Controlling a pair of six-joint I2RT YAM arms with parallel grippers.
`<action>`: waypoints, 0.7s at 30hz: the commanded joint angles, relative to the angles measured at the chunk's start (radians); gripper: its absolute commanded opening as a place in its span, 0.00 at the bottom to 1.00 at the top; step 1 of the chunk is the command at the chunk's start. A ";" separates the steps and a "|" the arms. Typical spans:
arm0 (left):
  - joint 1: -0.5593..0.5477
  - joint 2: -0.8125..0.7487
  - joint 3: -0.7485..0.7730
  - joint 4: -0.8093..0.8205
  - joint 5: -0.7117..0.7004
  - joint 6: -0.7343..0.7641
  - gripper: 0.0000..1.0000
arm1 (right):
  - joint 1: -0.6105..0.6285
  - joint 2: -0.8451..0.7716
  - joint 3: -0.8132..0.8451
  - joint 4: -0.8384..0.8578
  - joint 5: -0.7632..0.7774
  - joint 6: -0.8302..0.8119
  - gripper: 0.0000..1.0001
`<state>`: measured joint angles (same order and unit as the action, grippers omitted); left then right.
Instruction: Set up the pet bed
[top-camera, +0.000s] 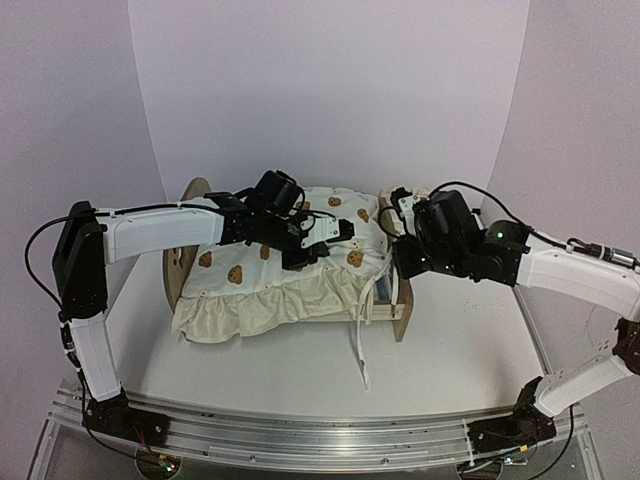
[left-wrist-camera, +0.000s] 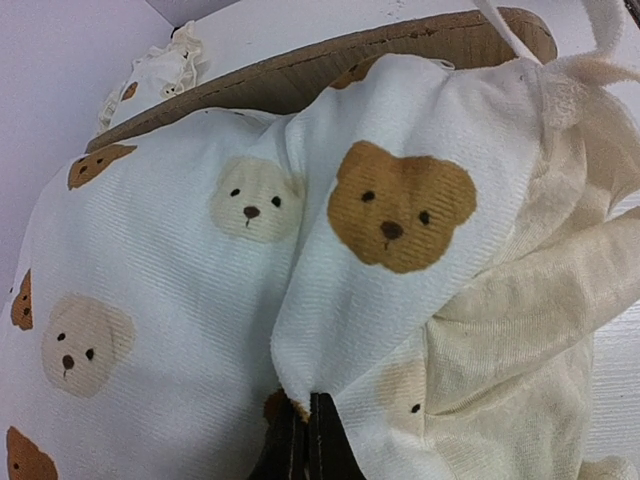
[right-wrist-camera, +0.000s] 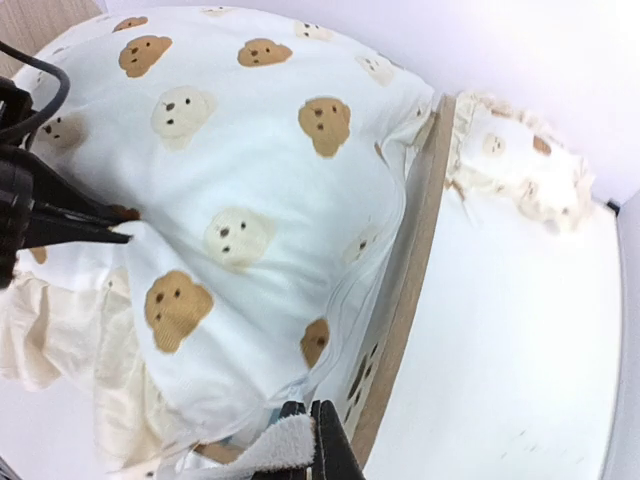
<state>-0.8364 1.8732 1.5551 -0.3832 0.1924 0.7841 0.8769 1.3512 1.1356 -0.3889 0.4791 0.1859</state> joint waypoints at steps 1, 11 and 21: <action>0.016 -0.065 -0.010 0.002 -0.012 -0.009 0.00 | -0.051 0.058 0.129 -0.016 -0.025 -0.191 0.00; 0.016 -0.068 -0.017 0.009 -0.014 -0.003 0.00 | -0.087 0.081 0.161 -0.016 -0.066 -0.269 0.00; 0.016 -0.066 -0.013 0.012 -0.011 -0.001 0.00 | -0.090 0.084 0.094 -0.022 -0.085 -0.239 0.00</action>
<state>-0.8364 1.8610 1.5421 -0.3817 0.1913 0.7849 0.7906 1.4342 1.2624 -0.4124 0.4155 -0.0711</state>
